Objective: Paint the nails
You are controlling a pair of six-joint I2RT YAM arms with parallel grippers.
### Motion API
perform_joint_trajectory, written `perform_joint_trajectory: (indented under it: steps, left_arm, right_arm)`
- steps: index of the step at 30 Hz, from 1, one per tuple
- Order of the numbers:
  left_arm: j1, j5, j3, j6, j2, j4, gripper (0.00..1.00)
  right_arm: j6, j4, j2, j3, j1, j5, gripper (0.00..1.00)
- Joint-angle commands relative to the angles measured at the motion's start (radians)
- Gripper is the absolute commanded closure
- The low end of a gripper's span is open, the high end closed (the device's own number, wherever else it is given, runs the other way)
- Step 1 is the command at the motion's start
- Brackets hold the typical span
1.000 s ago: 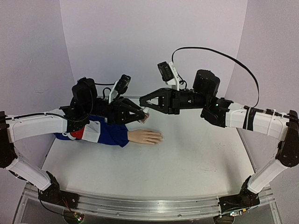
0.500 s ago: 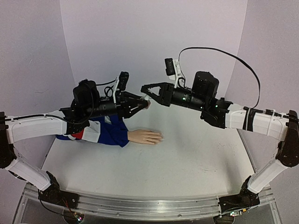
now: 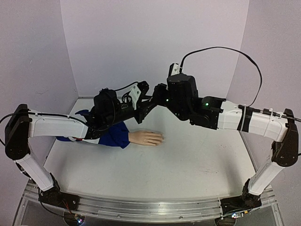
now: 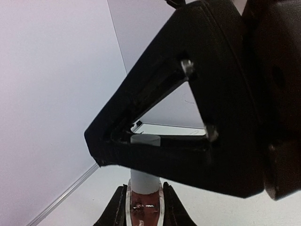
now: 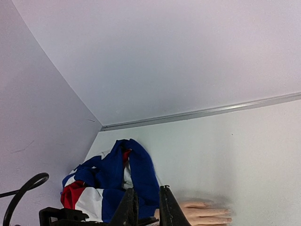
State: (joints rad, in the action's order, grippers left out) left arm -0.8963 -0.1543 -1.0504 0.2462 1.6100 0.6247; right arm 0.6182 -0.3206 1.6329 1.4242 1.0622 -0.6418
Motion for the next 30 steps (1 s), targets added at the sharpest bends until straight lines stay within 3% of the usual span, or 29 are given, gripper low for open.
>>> perform_joint_trajectory:
  steps: [1, 4, 9, 13, 15, 21, 26, 30]
  left_arm:
    - [0.006, 0.013, 0.051, -0.022, -0.050, 0.065, 1.00]
    - [0.007, -0.047, 0.104, -0.049, -0.121, 0.008, 1.00]
    - [0.040, -0.289, 0.094, -0.130, -0.225, -0.200, 1.00]
    - [0.121, -0.613, 0.082, -0.325, -0.262, -0.217, 1.00]
    - [0.140, -0.736, 0.068, -0.373, -0.274, -0.217, 1.00]
    - [0.146, -1.007, -0.008, -0.469, -0.260, -0.217, 1.00]
    - [0.145, -1.035, -0.026, -0.486, -0.259, -0.209, 1.00]
    - [0.145, -1.043, -0.034, -0.493, -0.253, -0.205, 1.00]
  right_arm:
    - [-0.138, -0.001, -0.050, 0.032, 0.078, 0.180, 0.69]
    - [-0.208, -0.002, -0.119, -0.012, 0.041, 0.284, 0.53]
    - [-0.300, -0.004, -0.205, -0.066, -0.087, 0.742, 0.21]
    - [-0.339, -0.011, -0.223, -0.086, -0.178, 1.125, 0.11]
    - [-0.347, -0.023, -0.223, -0.094, -0.190, 1.220, 0.05]
    - [-0.315, -0.151, -0.185, -0.123, -0.194, 1.431, 0.15]
    - [-0.288, -0.224, -0.147, -0.129, -0.194, 1.491, 0.30]
    - [-0.235, -0.320, -0.127, -0.142, -0.194, 1.510, 0.50]
